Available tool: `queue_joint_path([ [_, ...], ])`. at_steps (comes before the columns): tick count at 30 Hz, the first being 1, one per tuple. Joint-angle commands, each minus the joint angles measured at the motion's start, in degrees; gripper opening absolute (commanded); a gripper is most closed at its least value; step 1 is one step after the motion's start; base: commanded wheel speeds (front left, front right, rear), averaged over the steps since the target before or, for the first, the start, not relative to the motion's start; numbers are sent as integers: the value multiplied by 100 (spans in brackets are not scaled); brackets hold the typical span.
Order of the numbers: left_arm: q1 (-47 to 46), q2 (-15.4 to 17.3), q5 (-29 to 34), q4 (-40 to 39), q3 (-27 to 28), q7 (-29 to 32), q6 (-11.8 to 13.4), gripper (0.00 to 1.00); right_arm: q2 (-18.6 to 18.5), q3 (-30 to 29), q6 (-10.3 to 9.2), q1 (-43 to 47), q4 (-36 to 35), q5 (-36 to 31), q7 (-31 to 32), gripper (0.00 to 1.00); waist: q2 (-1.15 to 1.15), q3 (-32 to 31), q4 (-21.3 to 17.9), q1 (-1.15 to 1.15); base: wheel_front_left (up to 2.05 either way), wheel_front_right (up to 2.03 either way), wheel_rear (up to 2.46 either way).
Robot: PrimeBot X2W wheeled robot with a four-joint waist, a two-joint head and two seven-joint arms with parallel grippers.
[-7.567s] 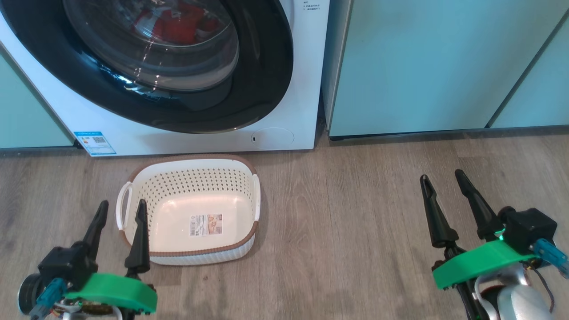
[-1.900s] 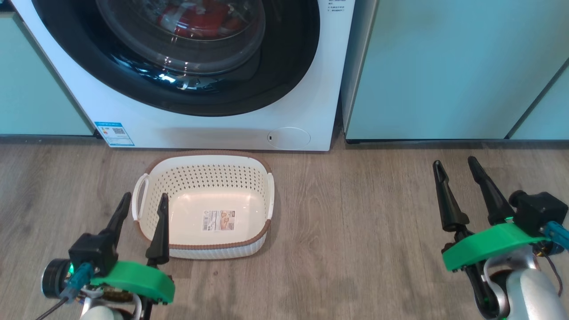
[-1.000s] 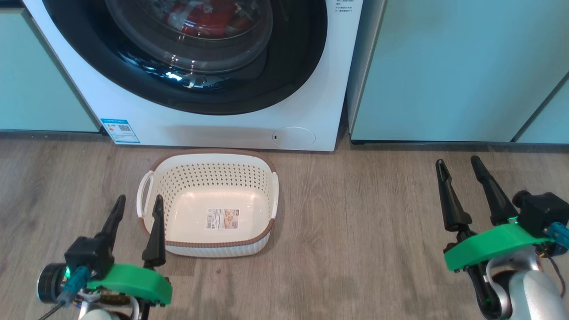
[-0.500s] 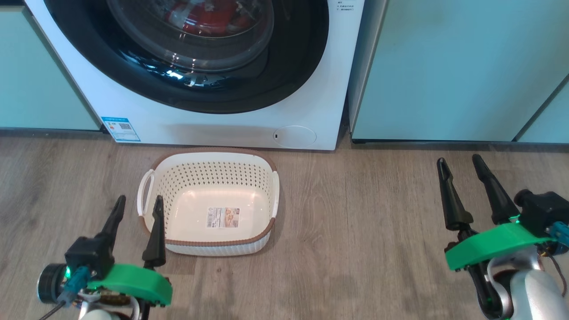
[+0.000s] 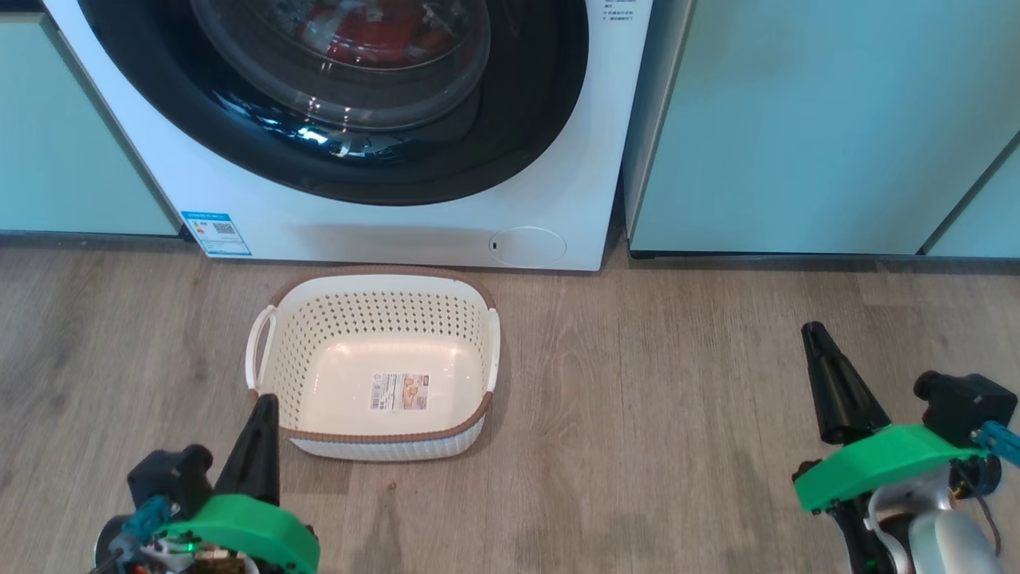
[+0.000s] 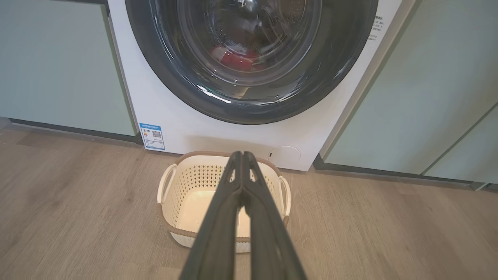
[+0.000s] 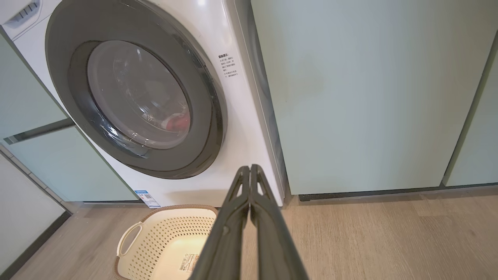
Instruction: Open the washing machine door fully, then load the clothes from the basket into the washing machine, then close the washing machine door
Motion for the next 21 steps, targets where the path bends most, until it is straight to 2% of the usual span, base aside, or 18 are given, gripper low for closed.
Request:
queue_joint_path([
  [1,-240,18,-174,-141,105,26,-27,0,-18,-13,0,-231,-137,186,38,0,0,-3,-3,0,0,0,0],
  [21,-383,-56,-1372,17,287,284,-159,0,-44,-30,-1,-312,54,1387,158,0,0,-40,-38,0,0,0,0],
])
